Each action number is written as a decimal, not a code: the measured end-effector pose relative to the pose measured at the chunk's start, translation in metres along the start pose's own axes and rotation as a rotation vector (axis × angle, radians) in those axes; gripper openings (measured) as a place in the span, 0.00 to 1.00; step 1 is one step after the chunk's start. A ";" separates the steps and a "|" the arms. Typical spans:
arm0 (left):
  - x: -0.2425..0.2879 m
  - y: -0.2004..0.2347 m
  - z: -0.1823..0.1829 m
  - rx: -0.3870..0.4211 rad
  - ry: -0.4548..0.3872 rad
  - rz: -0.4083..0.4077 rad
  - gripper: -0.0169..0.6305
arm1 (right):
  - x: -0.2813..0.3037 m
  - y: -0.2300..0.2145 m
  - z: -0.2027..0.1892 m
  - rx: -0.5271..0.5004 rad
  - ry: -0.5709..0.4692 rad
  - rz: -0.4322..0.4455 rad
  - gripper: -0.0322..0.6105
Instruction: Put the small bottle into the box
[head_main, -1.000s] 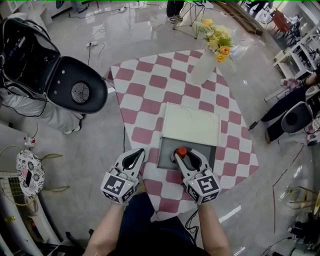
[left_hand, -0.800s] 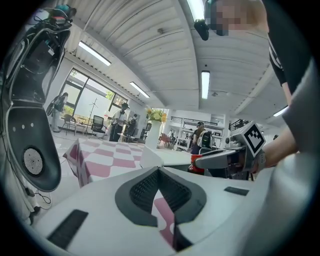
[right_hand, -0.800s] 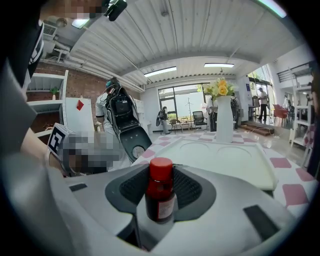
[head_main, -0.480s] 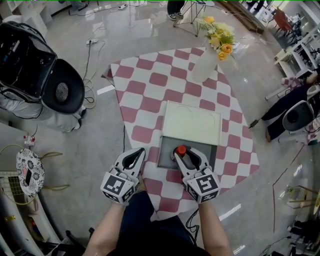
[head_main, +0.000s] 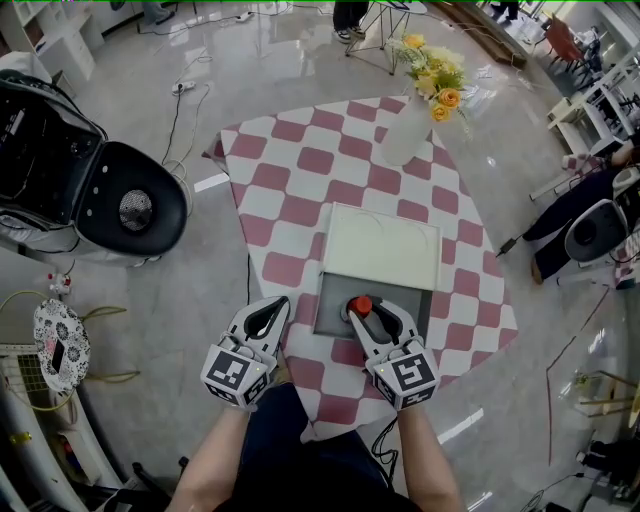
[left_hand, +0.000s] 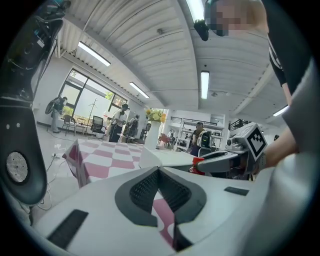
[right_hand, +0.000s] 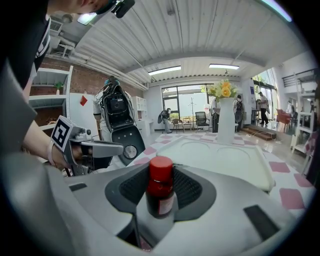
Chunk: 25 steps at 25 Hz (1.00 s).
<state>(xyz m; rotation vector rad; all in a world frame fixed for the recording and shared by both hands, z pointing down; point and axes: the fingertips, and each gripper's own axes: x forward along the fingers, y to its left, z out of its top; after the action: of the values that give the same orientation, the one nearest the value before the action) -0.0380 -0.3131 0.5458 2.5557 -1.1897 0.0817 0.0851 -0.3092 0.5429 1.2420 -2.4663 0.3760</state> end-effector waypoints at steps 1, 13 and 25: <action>0.000 -0.001 0.000 0.001 0.000 0.000 0.03 | -0.001 0.000 0.000 -0.001 0.000 0.000 0.28; -0.002 -0.007 0.005 0.013 0.001 0.006 0.03 | -0.007 0.004 -0.005 -0.024 -0.004 0.008 0.28; -0.005 -0.016 0.006 0.023 -0.004 -0.005 0.03 | -0.009 0.013 -0.008 -0.045 0.029 0.022 0.34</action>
<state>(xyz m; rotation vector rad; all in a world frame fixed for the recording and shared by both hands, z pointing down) -0.0301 -0.3019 0.5346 2.5796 -1.1909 0.0895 0.0816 -0.2918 0.5455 1.1848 -2.4522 0.3401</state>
